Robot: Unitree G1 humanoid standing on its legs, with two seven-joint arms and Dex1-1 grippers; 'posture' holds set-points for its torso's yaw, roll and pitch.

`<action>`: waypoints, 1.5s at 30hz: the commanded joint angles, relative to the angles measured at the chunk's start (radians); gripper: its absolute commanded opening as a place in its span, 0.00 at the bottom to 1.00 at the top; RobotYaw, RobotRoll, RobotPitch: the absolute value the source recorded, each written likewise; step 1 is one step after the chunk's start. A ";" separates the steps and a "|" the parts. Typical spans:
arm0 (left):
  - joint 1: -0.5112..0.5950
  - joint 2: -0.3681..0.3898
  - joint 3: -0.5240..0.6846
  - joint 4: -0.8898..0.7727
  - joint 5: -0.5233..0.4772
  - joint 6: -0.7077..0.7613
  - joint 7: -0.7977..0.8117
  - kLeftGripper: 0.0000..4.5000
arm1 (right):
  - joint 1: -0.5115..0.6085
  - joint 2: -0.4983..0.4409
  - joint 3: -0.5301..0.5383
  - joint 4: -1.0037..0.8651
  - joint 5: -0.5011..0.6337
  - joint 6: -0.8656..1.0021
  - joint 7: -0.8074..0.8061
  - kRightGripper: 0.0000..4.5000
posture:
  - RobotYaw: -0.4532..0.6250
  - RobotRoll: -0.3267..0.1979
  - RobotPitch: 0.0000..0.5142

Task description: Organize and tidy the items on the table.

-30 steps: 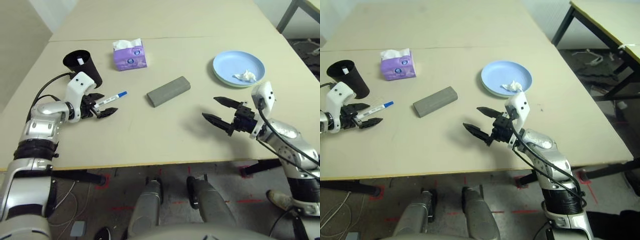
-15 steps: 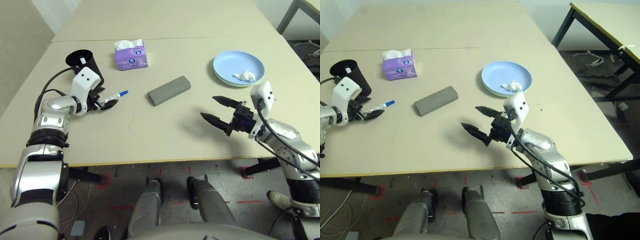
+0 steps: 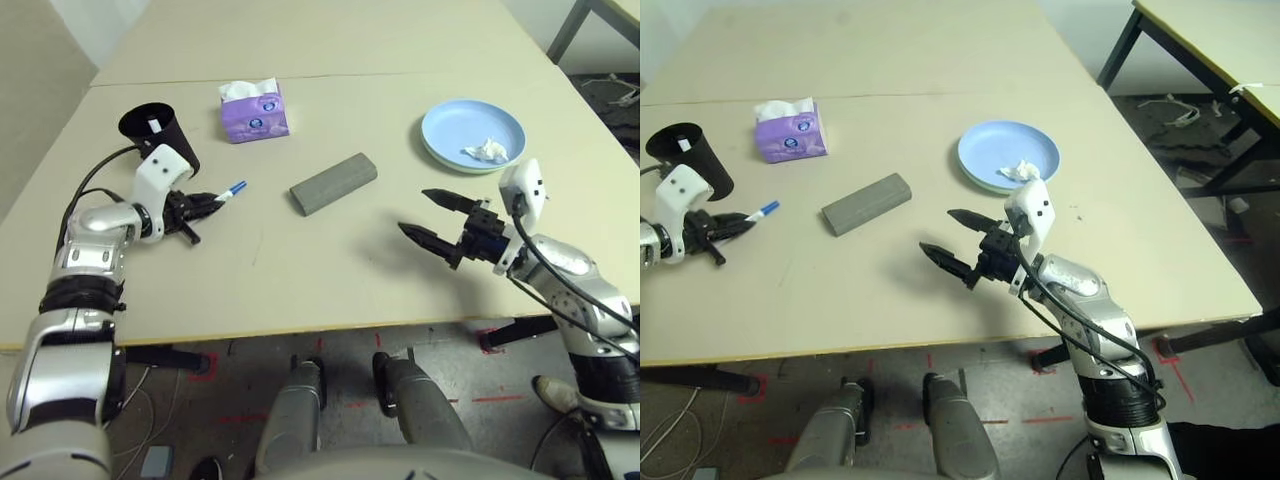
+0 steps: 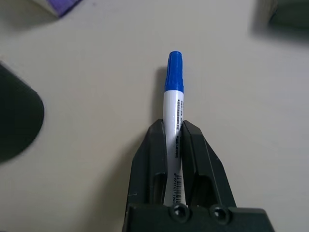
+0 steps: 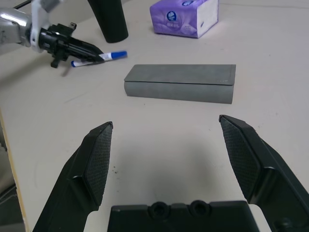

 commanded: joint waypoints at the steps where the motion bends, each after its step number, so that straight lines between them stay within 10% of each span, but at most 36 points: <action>1: 0.054 -0.041 0.108 -0.139 -0.135 0.031 0.013 0.07 | 0.007 -0.001 0.006 0.017 -0.004 -0.021 0.021 1.00 | 0.26 0.62 0.41; 8: 0.138 -0.211 0.370 -0.473 -0.369 0.011 0.258 0.07 | -0.004 0.017 0.017 0.038 -0.008 -0.041 0.029 1.00 | 0.29 0.62 0.41; 22: 0.264 -0.294 0.439 -0.471 -0.177 -0.285 0.636 0.07 | -0.031 0.037 0.039 0.069 -0.015 -0.048 0.042 1.00 | 0.33 0.62 0.40; 45: -0.450 -0.039 0.266 0.462 -0.040 -0.647 0.493 0.07 | 0.006 0.029 0.029 0.028 -0.004 -0.038 0.014 1.00 | 0.28 0.62 0.43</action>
